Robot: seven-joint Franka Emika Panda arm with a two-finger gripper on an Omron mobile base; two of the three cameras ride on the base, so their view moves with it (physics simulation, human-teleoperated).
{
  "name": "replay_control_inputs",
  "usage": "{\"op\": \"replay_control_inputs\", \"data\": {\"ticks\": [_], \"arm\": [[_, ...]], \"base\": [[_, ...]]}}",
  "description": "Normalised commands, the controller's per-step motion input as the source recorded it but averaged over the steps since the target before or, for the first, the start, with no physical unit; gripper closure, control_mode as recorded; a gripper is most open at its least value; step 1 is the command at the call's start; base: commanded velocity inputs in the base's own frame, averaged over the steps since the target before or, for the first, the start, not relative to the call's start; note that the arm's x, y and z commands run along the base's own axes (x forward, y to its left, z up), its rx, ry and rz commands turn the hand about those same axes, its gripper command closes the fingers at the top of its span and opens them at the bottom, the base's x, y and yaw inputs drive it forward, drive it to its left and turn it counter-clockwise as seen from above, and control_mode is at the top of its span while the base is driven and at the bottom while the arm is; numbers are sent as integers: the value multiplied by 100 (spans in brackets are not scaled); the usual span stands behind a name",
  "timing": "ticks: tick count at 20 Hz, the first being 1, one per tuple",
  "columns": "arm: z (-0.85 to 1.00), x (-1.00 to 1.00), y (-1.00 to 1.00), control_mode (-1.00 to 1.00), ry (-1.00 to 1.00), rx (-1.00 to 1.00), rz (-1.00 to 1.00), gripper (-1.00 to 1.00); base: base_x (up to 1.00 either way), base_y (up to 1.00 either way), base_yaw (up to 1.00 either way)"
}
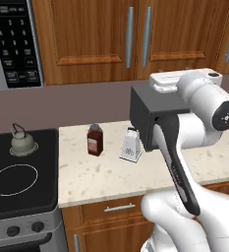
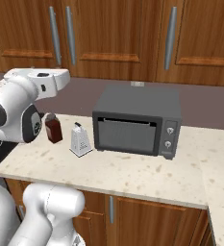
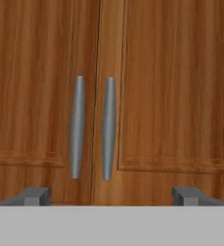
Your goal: Pick the pan from the cabinet and place it on the stove. Then turn on the stove burner for the pan.
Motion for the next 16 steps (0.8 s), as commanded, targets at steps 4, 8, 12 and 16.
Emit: {"op": "replay_control_inputs", "data": {"ticks": [4,8,12,16], "arm": [[0,13,0,-100,-14,0,0,-100],[10,19,4,-100,-7,1,0,-100],[19,24,0,-100,-3,3,0,-100],[29,33,3,-100,0,5,0,-100]], "base": [[0,0,0],[0,0,0],[0,0,0],[0,0,0]]}}
